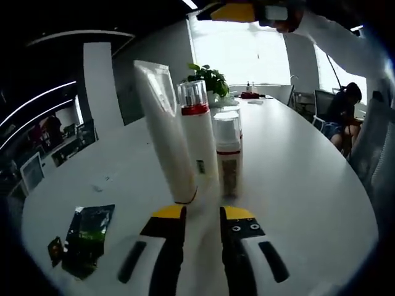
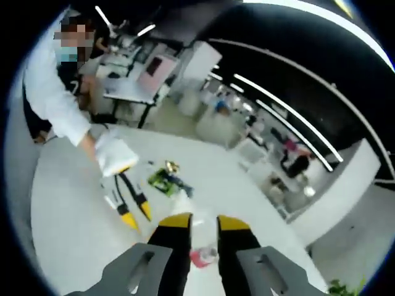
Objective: Arrange the skincare products in the storage area until every visible bottle or jar stands upright without overlapping.
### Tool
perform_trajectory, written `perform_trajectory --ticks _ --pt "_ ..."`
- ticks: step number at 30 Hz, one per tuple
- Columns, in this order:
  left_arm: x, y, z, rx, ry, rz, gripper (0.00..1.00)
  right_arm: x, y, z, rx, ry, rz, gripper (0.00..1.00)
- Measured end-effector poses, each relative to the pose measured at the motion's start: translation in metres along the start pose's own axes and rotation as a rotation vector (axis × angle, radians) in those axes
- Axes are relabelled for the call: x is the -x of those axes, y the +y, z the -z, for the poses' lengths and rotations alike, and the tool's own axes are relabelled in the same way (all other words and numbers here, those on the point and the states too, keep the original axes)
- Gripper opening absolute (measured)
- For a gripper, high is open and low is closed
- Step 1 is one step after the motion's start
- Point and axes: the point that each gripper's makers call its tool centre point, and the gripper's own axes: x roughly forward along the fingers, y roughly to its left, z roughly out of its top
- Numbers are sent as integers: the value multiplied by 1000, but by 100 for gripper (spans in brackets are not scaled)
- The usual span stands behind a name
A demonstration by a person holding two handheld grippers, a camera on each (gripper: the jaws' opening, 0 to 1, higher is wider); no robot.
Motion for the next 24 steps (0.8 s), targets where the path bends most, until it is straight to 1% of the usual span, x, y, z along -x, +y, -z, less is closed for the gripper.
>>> perform_trajectory --ticks 1,2,3,4,5,6,7,8,9,10,12,13,14,15,16,18,20,21,22,24 --pt "1 1 2 1 4 -3 23 -2 0 1 23 15 -20 10" --pt "1 1 2 2 6 -3 23 -5 2 6 91 80 -80 10" --pt "0 1 2 4 7 -5 23 -8 1 7 135 106 -106 11" --pt "0 1 1 5 7 -7 23 -11 1 5 159 103 -130 10" --pt "0 2 -1 5 3 -13 23 -16 1 -3 123 62 -158 9" --pt "-1 2 -2 5 0 -14 23 -19 3 -6 100 49 -189 8" --pt "-1 2 -4 4 -5 -14 23 -22 5 -5 112 62 -228 7" --pt "-2 2 -5 2 -7 -16 23 -23 5 1 161 103 -246 7" --pt "-2 2 -5 0 -8 -17 22 -26 7 9 246 160 -282 8" --pt "-3 3 -5 2 -8 -18 22 -28 9 12 271 182 -302 8" --pt "-4 5 -3 9 -8 -22 23 -32 15 8 218 171 -356 9" --pt "-4 5 -3 11 -9 -24 23 -35 11 5 198 172 -359 9" --pt "-5 8 -3 15 -11 -32 22 -38 8 5 210 178 -362 10" --pt "-5 9 -3 20 -13 -35 22 -39 6 7 245 202 -388 8" --pt "-6 11 -3 27 -18 -36 22 -41 4 10 261 224 -403 7" --pt "-5 15 -2 31 -19 -46 22 -44 8 11 248 247 -463 6" --pt "-5 18 -1 29 -18 -53 22 -46 10 14 243 274 -497 6" --pt "-4 20 0 24 -16 -58 22 -49 12 18 255 295 -521 7" --pt "-3 21 0 20 -15 -62 22 -51 12 19 275 301 -531 9" --pt "-2 25 0 27 -18 -65 22 -58 13 22 288 323 -537 13"
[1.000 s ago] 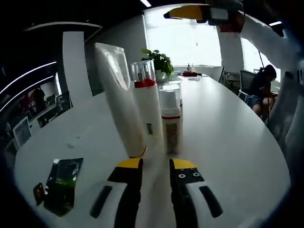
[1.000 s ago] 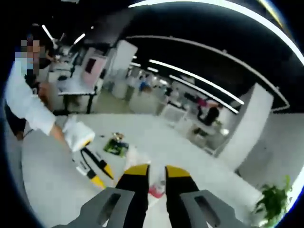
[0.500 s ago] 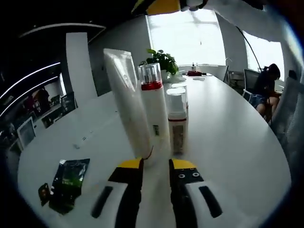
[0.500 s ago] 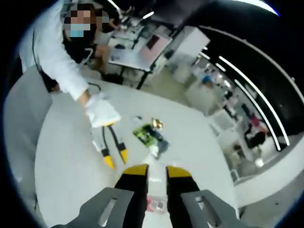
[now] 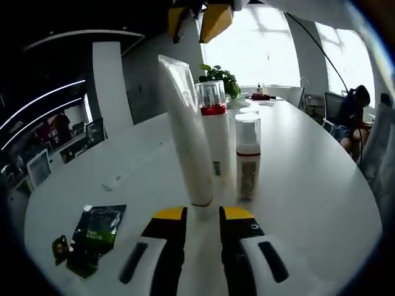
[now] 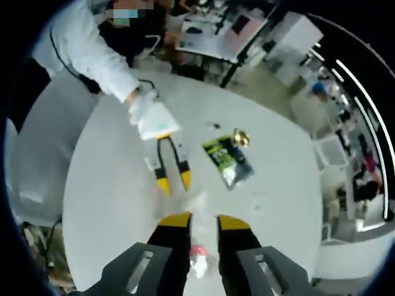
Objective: Arrange the skincare products in the storage area until every visible bottle or jar stands upright without overlapping.
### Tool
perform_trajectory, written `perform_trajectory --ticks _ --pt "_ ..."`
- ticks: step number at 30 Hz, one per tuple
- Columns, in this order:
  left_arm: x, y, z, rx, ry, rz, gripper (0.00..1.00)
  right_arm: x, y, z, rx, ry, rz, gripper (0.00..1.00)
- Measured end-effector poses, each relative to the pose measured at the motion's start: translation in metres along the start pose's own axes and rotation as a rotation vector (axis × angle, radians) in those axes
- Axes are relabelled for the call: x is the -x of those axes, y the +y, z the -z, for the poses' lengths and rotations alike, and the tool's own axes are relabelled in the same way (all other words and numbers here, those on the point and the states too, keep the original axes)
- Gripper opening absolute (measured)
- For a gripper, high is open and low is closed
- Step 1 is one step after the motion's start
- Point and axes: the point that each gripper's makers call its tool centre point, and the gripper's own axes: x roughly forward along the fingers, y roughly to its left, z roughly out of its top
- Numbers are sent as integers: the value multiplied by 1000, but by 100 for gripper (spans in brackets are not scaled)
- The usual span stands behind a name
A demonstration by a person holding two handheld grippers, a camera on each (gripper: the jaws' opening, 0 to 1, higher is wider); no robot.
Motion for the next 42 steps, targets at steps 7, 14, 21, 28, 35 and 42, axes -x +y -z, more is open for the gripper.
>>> perform_trajectory --ticks 7,14,21,28,35,42 --pt "0 12 5 1 -2 -20 22 -19 4 1 62 44 -58 0" --pt "-9 14 0 -17 -17 -17 20 -29 12 6 75 74 -93 1" --pt "-22 2 3 -43 6 33 19 -29 11 6 99 64 -107 0" --pt "-30 -1 8 -88 30 64 22 -28 13 7 131 70 -126 0" --pt "-37 -4 4 -114 30 74 22 -26 14 9 129 77 -145 0" --pt "-44 -4 1 -108 29 79 22 -24 14 14 119 89 -164 0"
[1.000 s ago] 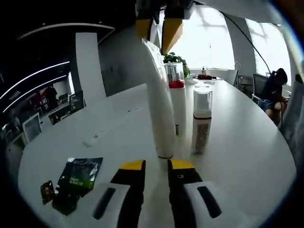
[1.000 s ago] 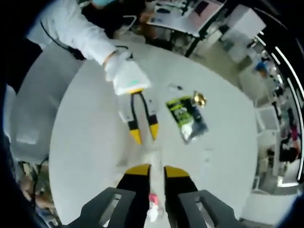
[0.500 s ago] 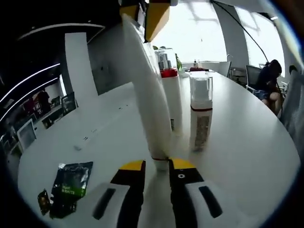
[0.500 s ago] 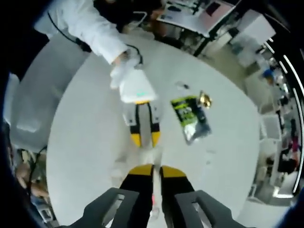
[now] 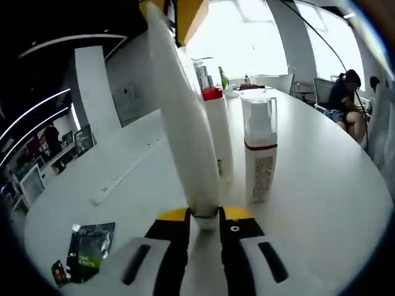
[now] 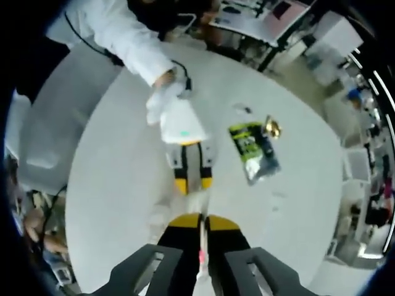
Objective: Arrange the skincare products in the storage area until every visible bottle or jar stands upright without overlapping.
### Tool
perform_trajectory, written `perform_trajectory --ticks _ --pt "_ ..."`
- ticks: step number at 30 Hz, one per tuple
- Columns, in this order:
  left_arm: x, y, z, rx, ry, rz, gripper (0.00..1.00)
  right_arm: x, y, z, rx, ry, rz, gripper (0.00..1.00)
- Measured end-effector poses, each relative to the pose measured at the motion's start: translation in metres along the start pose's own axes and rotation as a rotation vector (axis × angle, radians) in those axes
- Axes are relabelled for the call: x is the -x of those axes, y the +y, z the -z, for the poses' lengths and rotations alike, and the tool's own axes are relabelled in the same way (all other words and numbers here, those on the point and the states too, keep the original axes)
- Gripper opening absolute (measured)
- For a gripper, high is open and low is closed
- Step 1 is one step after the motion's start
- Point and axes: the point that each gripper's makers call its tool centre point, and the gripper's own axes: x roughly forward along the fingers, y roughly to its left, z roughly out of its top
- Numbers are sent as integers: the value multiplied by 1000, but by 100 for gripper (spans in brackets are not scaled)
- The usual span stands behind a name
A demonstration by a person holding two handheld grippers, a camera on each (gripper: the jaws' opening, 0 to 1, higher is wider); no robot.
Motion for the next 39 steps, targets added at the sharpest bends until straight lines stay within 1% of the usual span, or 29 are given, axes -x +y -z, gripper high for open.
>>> perform_trajectory --ticks 3,5,10,13,17,21,24,27,33,36,39 --pt "-5 0 -2 9 -2 5 22 0 0 2 -26 5 -8 0" --pt "-6 -3 -4 3 -1 9 22 0 0 4 -23 13 -6 0" --pt "-9 -1 -5 12 -3 14 22 1 -1 11 -39 17 -16 0" --pt "-12 -8 -7 3 -2 26 22 2 0 15 -50 17 -20 0" --pt "-15 -9 -8 -3 0 38 22 2 2 17 -62 21 -21 0" --pt "-18 -15 -10 -7 1 51 22 3 5 20 -71 30 -29 0" --pt "-19 -19 -12 -35 7 60 22 4 7 22 -80 31 -34 0" --pt "-20 -19 -12 -37 8 64 22 5 8 24 -89 29 -36 0" --pt "-23 -20 -13 -40 9 71 22 5 10 26 -78 35 -40 0" --pt "-22 -19 -12 -59 17 73 22 6 12 25 -75 30 -45 0" --pt "-19 -18 -10 -60 21 73 21 5 11 25 -66 31 -42 0"
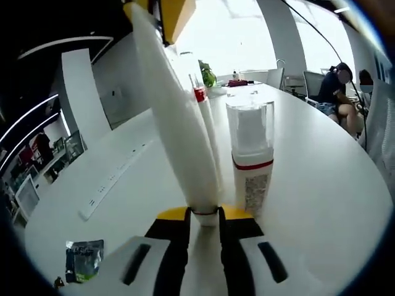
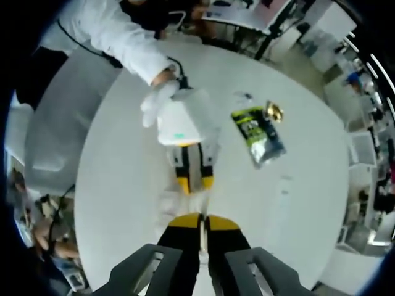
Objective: Arrange the skincare products in the storage area until every visible bottle or jar stands upright without overlapping.
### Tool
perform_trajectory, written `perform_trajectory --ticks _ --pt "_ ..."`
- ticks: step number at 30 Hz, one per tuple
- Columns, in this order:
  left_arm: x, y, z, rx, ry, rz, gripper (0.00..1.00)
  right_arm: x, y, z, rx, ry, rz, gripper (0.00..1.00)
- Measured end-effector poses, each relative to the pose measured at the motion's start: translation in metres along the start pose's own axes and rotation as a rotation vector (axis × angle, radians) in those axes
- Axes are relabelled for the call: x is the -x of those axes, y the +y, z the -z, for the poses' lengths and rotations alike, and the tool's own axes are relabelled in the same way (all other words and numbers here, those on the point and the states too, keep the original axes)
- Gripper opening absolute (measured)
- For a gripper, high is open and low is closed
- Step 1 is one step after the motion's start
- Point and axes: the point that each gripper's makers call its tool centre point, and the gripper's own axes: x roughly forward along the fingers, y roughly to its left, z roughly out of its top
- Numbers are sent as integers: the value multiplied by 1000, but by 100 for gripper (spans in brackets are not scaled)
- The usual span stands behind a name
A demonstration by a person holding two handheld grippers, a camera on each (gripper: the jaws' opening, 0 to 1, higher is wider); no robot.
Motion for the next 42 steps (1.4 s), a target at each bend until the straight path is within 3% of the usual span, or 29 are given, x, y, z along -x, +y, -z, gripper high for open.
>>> perform_trajectory --ticks 16,20,37,42 --pt "9 0 5 14 25 -7 19 -4 -1 1 -2 14 5 0" --pt "12 0 7 22 23 -11 19 -7 4 2 -18 23 -17 8" --pt "32 2 0 26 43 -30 22 8 -3 -3 -20 1 44 10" --pt "43 3 -1 44 52 -56 23 17 -9 -5 -43 -7 98 11"
